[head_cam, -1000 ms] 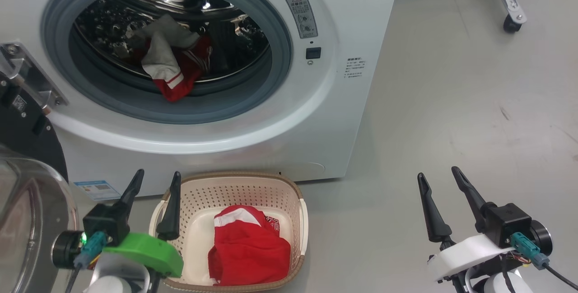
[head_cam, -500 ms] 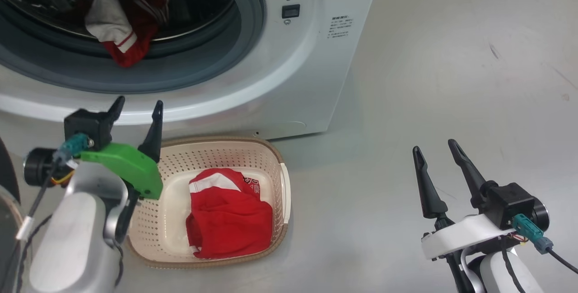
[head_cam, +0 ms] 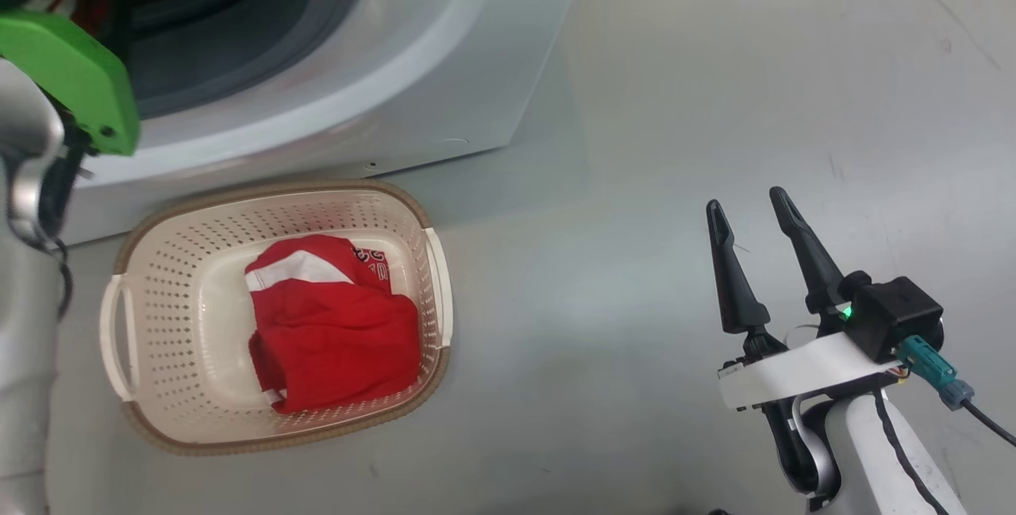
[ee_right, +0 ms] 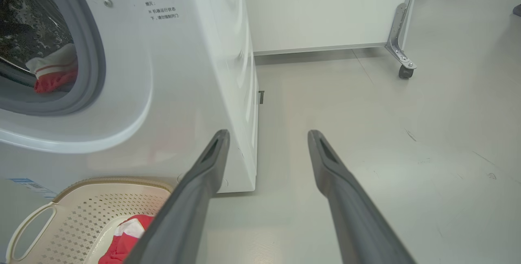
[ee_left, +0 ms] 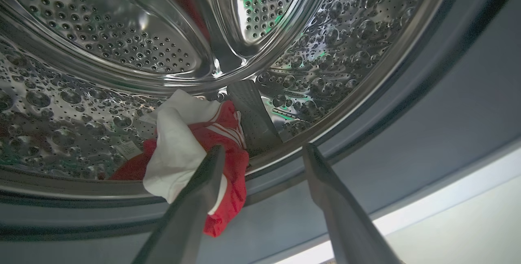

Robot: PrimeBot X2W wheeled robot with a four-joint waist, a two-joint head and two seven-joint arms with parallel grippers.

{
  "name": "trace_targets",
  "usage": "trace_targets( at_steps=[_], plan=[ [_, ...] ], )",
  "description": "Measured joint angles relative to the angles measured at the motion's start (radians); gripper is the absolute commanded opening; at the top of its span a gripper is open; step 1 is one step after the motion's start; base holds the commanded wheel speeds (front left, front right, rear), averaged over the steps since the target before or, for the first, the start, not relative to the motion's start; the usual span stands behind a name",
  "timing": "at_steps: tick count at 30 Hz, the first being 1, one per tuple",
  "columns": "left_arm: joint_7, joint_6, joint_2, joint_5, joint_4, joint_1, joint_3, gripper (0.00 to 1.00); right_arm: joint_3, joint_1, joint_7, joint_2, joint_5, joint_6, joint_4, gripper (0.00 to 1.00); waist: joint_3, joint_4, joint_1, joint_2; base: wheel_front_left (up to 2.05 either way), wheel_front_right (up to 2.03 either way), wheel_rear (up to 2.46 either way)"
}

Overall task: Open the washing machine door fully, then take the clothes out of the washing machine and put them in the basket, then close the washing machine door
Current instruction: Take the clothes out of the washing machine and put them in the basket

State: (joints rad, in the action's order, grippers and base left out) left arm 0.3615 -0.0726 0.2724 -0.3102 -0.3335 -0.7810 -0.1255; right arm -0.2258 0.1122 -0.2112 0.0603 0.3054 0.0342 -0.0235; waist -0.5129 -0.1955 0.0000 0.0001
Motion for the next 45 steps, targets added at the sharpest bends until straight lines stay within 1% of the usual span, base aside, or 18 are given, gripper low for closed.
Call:
trace_targets(
  at_steps=[5, 10, 18, 21, 26, 27, 31, 32, 33, 34, 35, 36, 40, 45],
  plan=[
    [0.084, 0.007, 0.076, 0.042, -0.029, -0.111, 0.022, 1.00, -0.020, 0.047, -0.014, -0.007, 0.018, 0.009, -0.007, 1.00, -0.070, -0.043, 0.0002, 0.0000, 0.00, 0.00, 0.00],
    [0.153, 0.016, 0.144, 0.071, -0.072, -0.174, 0.030, 1.00, -0.039, 0.081, -0.022, -0.015, 0.043, 0.012, -0.034, 1.00, -0.132, -0.093, 0.0003, 0.0000, 0.00, 0.00, 0.00],
    [0.237, 0.034, 0.206, 0.106, -0.127, -0.267, 0.050, 1.00, -0.061, 0.121, -0.033, -0.016, 0.073, 0.017, -0.068, 1.00, -0.217, -0.168, 0.0003, 0.0000, 0.00, 0.00, 0.00],
    [0.250, 0.044, 0.225, 0.119, -0.147, -0.287, 0.056, 1.00, -0.066, 0.136, -0.034, -0.018, 0.079, 0.018, -0.079, 1.00, -0.243, -0.192, 0.0002, 0.0000, 0.00, 0.00, 0.00],
    [0.271, 0.071, 0.252, 0.165, -0.177, -0.310, 0.053, 1.00, -0.070, 0.148, -0.036, -0.019, 0.086, 0.017, -0.101, 1.00, -0.272, -0.221, 0.0002, 0.0000, 0.00, 0.00, 0.00],
    [0.272, 0.082, 0.258, 0.171, -0.182, -0.317, 0.055, 1.00, -0.072, 0.148, -0.036, -0.019, 0.093, 0.017, -0.104, 1.00, -0.276, -0.225, 0.0001, 0.0000, 0.00, 0.00, 0.00],
    [0.304, 0.113, 0.265, 0.174, -0.207, -0.345, 0.069, 1.00, -0.082, 0.160, -0.036, -0.019, 0.112, 0.017, -0.110, 1.00, -0.285, -0.233, 0.0001, 0.0000, 0.00, 0.00, 0.00],
    [0.314, 0.118, 0.265, 0.173, -0.212, -0.350, 0.074, 0.93, -0.085, 0.165, -0.036, -0.019, 0.117, 0.017, -0.112, 1.00, -0.286, -0.233, 0.0002, 0.0000, 0.00, 0.00, 0.00],
    [0.316, 0.120, 0.265, 0.172, -0.213, -0.352, 0.076, 0.46, -0.086, 0.168, -0.036, -0.020, 0.119, 0.017, -0.111, 1.00, -0.286, -0.233, 0.0001, 0.0000, 0.00, 0.00, 0.00],
    [0.316, 0.120, 0.266, 0.172, -0.214, -0.354, 0.077, 0.46, -0.086, 0.172, -0.036, -0.020, 0.123, 0.017, -0.111, 1.00, -0.286, -0.233, 0.0001, 0.0000, 0.00, 0.00, 0.00],
    [0.316, 0.120, 0.266, 0.172, -0.214, -0.354, 0.077, 0.20, -0.086, 0.172, -0.036, -0.020, 0.123, 0.017, -0.111, 1.00, -0.286, -0.233, 0.0001, 0.0000, 0.00, 0.00, 0.00],
    [0.317, 0.120, 0.266, 0.171, -0.216, -0.357, 0.078, 0.00, -0.086, 0.174, -0.036, -0.020, 0.125, 0.016, -0.109, 1.00, -0.287, -0.233, 0.0001, 0.0000, 0.00, 0.00, 0.00],
    [0.316, 0.120, 0.263, 0.157, -0.219, -0.376, 0.085, 0.00, -0.083, 0.183, -0.036, -0.020, 0.127, 0.015, -0.105, 1.00, -0.288, -0.230, 0.0001, 0.0000, 0.00, 0.00, 0.00],
    [0.314, 0.113, 0.237, 0.114, -0.217, -0.395, 0.096, 0.00, -0.074, 0.190, -0.037, -0.020, 0.133, 0.014, -0.095, 1.00, -0.289, -0.221, 0.0001, 0.0000, 0.00, 0.00, 0.00]
  ],
)
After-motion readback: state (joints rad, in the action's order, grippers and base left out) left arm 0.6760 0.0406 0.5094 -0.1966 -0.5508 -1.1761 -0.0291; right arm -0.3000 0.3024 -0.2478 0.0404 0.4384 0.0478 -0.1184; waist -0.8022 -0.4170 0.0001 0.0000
